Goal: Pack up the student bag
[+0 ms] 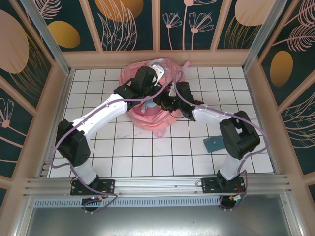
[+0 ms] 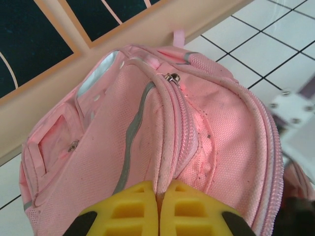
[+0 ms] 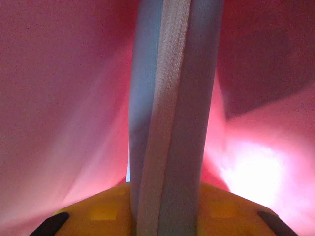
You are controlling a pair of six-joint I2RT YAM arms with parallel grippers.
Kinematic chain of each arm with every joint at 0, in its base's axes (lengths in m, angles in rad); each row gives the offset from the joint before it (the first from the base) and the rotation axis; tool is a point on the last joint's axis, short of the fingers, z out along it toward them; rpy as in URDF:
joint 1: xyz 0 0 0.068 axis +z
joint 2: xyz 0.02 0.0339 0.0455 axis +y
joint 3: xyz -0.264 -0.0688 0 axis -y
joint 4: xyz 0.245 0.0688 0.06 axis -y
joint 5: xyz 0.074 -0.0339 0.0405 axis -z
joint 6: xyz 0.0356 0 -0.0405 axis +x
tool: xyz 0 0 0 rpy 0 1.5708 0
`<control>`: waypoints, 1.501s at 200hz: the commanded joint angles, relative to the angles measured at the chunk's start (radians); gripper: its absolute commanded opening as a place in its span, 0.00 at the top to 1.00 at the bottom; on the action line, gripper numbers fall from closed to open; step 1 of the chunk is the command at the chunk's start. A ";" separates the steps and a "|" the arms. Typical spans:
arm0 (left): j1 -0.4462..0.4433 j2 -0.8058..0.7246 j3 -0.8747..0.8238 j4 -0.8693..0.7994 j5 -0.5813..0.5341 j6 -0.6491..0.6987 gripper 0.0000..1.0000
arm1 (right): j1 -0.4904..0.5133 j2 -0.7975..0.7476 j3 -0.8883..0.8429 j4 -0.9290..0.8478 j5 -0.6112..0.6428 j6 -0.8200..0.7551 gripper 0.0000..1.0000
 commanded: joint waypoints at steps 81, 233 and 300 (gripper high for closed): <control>-0.005 -0.125 -0.011 0.260 0.016 -0.126 1.00 | 0.032 0.271 0.236 0.234 0.249 0.122 0.58; -0.005 -0.063 0.036 0.225 0.005 -0.161 1.00 | -0.012 -0.239 -0.224 0.142 0.212 0.221 0.41; -0.005 -0.041 -0.016 0.232 0.051 -0.171 1.00 | -0.012 -0.480 -0.367 -0.040 0.272 0.163 0.45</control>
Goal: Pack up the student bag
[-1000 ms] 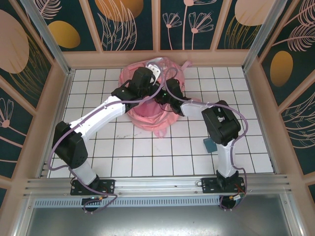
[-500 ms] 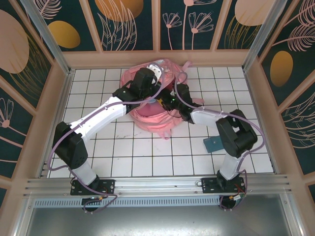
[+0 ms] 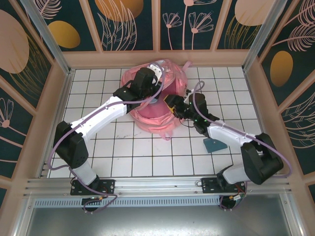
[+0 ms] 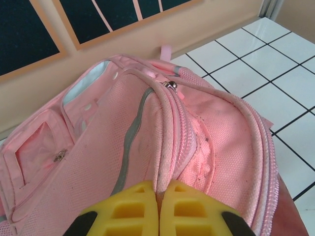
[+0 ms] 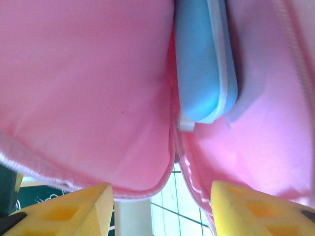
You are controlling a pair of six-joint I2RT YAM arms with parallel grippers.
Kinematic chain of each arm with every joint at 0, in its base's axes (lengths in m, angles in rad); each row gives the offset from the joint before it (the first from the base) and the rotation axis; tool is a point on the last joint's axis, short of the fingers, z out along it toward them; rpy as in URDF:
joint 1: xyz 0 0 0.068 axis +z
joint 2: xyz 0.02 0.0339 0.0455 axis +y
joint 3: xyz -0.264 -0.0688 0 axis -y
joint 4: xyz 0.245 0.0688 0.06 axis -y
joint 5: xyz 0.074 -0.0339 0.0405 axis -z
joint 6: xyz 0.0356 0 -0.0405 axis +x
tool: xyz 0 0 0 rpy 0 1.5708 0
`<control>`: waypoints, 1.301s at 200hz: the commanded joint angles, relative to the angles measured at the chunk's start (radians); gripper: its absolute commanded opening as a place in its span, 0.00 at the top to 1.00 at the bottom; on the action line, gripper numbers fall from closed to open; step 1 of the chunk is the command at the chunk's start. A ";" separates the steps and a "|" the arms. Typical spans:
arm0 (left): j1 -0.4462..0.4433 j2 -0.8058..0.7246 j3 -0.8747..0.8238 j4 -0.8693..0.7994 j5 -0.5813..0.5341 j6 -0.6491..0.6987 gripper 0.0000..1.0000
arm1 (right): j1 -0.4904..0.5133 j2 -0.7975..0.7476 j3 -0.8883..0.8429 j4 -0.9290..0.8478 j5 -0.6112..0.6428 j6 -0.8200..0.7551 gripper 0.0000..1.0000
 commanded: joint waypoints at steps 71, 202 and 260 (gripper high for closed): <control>0.006 -0.024 -0.008 0.164 -0.030 -0.043 1.00 | -0.121 -0.284 0.049 -0.775 0.466 -0.352 0.27; 0.005 -0.114 -0.118 0.190 -0.005 -0.059 1.00 | -0.387 -0.309 -0.236 -0.873 0.437 -0.272 0.20; 0.005 -0.108 -0.133 0.193 0.016 -0.079 1.00 | -0.377 -0.186 -0.255 -0.620 0.219 -0.391 0.22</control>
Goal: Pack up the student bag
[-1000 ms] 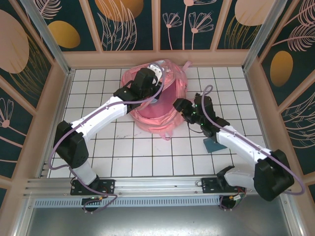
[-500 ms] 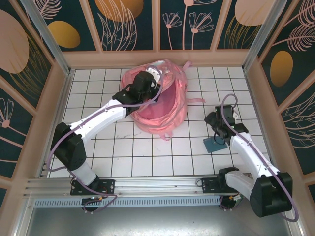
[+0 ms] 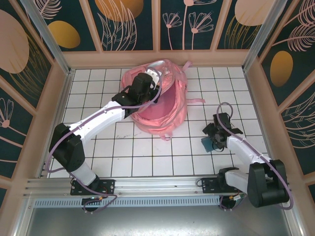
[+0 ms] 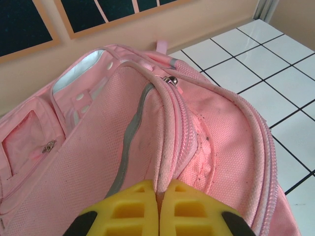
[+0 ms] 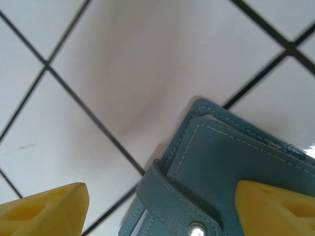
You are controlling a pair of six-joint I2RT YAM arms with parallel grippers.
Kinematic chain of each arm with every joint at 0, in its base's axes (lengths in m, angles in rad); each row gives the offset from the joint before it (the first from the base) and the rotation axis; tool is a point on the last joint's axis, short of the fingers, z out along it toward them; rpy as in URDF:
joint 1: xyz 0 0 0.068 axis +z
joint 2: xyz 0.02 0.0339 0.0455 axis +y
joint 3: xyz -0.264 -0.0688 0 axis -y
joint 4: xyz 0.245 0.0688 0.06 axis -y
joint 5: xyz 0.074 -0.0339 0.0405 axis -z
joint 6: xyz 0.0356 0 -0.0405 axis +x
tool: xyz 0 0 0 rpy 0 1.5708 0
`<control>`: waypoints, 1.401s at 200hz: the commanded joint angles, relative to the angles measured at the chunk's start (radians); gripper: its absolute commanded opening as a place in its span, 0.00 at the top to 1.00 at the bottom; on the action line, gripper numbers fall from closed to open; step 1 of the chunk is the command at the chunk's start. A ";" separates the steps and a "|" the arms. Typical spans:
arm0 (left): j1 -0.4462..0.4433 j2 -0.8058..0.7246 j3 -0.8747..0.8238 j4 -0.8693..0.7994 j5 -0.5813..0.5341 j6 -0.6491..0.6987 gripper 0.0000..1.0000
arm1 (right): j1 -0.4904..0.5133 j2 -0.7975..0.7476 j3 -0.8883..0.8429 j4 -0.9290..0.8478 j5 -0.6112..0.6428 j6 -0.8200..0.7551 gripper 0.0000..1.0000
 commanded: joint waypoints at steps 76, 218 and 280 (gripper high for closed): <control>0.005 -0.049 -0.015 0.082 -0.003 -0.056 1.00 | 0.020 0.110 0.137 0.064 -0.005 -0.161 0.24; 0.005 -0.042 -0.021 0.068 0.015 -0.057 1.00 | -0.107 -0.010 -0.109 0.216 -0.249 0.081 0.57; 0.006 -0.039 -0.015 0.065 0.008 -0.059 1.00 | -0.108 0.035 -0.141 0.233 -0.199 0.068 0.78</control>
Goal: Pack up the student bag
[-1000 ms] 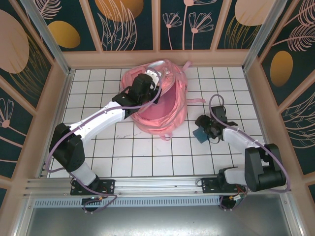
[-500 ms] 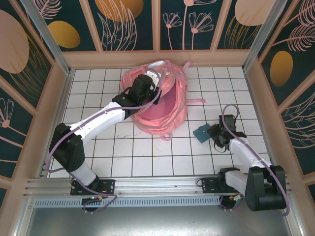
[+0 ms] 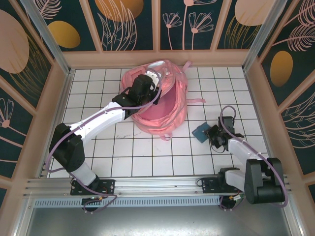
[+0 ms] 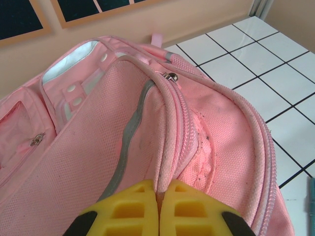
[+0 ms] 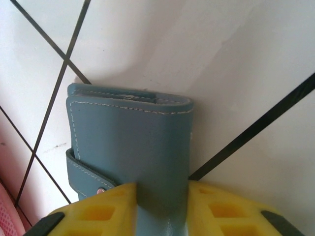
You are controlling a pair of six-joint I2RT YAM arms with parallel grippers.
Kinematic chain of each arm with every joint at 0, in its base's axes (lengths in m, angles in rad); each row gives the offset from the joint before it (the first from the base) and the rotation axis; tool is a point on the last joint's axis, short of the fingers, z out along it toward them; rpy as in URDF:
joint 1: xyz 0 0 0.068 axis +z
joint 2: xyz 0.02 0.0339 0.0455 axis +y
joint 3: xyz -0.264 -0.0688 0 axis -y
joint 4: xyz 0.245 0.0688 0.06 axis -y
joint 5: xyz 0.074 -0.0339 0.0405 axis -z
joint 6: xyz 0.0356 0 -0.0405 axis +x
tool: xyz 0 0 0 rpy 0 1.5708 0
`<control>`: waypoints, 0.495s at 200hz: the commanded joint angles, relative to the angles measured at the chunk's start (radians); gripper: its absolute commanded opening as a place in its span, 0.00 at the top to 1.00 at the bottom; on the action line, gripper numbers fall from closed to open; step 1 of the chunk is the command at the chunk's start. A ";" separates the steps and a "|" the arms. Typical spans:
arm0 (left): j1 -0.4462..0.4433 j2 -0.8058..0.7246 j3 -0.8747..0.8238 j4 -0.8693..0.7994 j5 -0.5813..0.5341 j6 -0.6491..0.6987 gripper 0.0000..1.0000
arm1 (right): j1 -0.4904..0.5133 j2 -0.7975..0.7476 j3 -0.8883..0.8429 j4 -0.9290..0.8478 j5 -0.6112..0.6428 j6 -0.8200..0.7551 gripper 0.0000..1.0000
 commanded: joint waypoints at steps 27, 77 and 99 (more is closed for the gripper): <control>0.005 -0.040 0.018 0.047 -0.021 -0.026 1.00 | -0.004 0.004 0.000 0.005 0.040 -0.046 0.92; 0.005 -0.044 0.040 0.018 -0.057 -0.040 1.00 | 0.013 -0.131 0.153 -0.012 -0.060 -0.174 0.98; 0.005 -0.040 0.059 0.007 -0.052 -0.052 1.00 | 0.055 -0.145 0.228 0.028 -0.165 -0.191 0.98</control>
